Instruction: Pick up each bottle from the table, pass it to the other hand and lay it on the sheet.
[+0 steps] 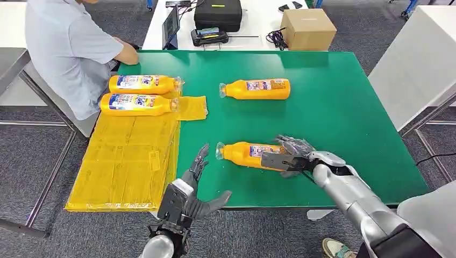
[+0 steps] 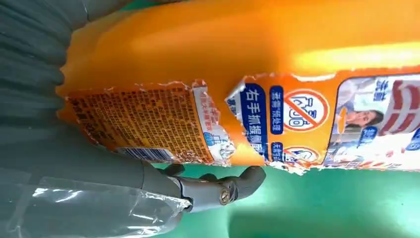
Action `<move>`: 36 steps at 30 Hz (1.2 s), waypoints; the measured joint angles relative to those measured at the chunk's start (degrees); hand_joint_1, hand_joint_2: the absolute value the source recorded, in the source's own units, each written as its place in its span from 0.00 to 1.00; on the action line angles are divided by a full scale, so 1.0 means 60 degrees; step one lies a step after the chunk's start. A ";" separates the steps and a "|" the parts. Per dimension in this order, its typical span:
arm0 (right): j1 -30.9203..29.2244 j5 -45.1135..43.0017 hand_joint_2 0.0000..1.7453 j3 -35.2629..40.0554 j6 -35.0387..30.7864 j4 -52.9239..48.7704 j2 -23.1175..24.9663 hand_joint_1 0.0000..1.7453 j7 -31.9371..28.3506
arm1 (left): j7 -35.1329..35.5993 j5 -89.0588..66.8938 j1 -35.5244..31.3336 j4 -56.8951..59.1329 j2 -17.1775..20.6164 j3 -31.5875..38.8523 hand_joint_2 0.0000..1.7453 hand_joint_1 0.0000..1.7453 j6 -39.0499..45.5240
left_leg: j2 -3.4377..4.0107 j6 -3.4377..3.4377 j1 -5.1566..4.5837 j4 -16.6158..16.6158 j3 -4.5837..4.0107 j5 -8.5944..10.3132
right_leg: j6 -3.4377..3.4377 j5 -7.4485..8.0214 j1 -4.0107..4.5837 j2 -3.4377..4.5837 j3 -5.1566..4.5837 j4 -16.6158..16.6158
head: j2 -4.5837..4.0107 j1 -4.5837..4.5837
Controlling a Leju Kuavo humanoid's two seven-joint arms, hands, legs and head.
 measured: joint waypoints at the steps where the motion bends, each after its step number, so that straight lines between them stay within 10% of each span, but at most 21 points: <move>1: 0.0000 -0.0058 1.00 0.0007 0.0014 0.0015 -0.0011 1.00 -0.0022 | -0.0025 0.0036 -0.0004 0.0029 -0.0004 0.0000 1.00 0.00 0.0000 | 0.0000 0.0000 0.0000 0.0000 0.0002 0.0000 | 0.0000 0.0000 0.0000 0.0000 0.0001 0.0000 | 0.0000 0.0000; 21: 0.0302 -0.0974 1.00 -0.0148 -0.0783 0.0382 0.0025 1.00 -0.0684 | -0.0524 0.0814 -0.0029 0.0153 -0.0029 -0.0062 1.00 0.00 0.0182 | 0.0001 0.0000 0.0004 0.0000 0.0047 -0.0001 | 0.0001 0.0001 0.0002 0.0000 0.0046 -0.0002 | 0.0000 0.0000; 36: 0.2816 -0.2798 1.00 -0.2791 -0.0943 -0.2194 0.0922 1.00 -0.1581 | -0.1530 0.3913 0.0136 0.0386 -0.0077 0.0539 1.00 0.00 0.0889 | -0.0018 -0.0002 0.0010 -0.0002 0.0014 0.0000 | 0.0000 -0.0002 0.0003 -0.0015 0.0027 0.0001 | 0.0000 0.0000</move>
